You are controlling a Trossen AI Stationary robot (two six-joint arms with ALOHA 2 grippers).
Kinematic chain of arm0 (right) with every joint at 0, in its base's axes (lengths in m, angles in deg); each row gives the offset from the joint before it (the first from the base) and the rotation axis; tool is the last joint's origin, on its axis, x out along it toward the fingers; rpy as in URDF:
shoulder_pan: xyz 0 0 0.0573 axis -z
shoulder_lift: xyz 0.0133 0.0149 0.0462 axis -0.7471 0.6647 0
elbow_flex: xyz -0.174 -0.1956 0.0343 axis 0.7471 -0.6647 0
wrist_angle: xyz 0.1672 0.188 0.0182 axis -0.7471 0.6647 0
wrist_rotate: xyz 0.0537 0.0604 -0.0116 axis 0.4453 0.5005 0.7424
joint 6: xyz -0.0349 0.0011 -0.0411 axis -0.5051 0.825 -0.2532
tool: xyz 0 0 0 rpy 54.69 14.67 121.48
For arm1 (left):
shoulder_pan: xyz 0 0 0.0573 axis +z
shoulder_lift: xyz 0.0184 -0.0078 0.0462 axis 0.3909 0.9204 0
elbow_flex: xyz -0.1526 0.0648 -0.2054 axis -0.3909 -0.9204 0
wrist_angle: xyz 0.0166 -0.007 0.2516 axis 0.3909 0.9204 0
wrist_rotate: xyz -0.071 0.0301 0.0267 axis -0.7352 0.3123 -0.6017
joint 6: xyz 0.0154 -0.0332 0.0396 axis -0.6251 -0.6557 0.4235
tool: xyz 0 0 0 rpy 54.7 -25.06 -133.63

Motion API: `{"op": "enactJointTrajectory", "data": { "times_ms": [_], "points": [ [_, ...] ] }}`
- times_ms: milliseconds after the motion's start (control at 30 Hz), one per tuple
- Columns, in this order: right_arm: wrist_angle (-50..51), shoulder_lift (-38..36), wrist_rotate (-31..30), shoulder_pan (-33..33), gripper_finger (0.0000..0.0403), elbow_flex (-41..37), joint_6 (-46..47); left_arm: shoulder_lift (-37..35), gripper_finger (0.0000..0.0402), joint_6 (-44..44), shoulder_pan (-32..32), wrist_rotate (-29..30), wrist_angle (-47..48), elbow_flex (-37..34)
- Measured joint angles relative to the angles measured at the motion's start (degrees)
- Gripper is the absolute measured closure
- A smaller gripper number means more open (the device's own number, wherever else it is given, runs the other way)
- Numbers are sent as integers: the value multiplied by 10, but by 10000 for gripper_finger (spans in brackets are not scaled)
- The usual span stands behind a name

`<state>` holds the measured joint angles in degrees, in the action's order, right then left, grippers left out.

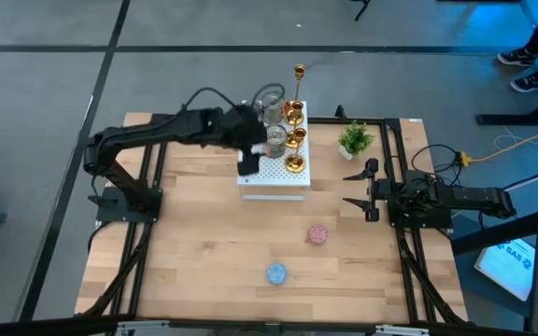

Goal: Pick & Place candle stick holders
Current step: Put the blue patterned scented candle on the shelf

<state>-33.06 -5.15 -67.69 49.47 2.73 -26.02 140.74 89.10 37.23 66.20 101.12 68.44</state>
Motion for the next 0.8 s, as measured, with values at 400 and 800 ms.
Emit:
{"op": "enactJointTrajectory", "data": {
  "times_ms": [400,800],
  "points": [
    [0,0,0,0,112,0,0,28,145,-41,-164,11,-6,0],
    [0,0,0,0,112,0,0,74,148,-110,-304,83,-42,0]
  ]
}}
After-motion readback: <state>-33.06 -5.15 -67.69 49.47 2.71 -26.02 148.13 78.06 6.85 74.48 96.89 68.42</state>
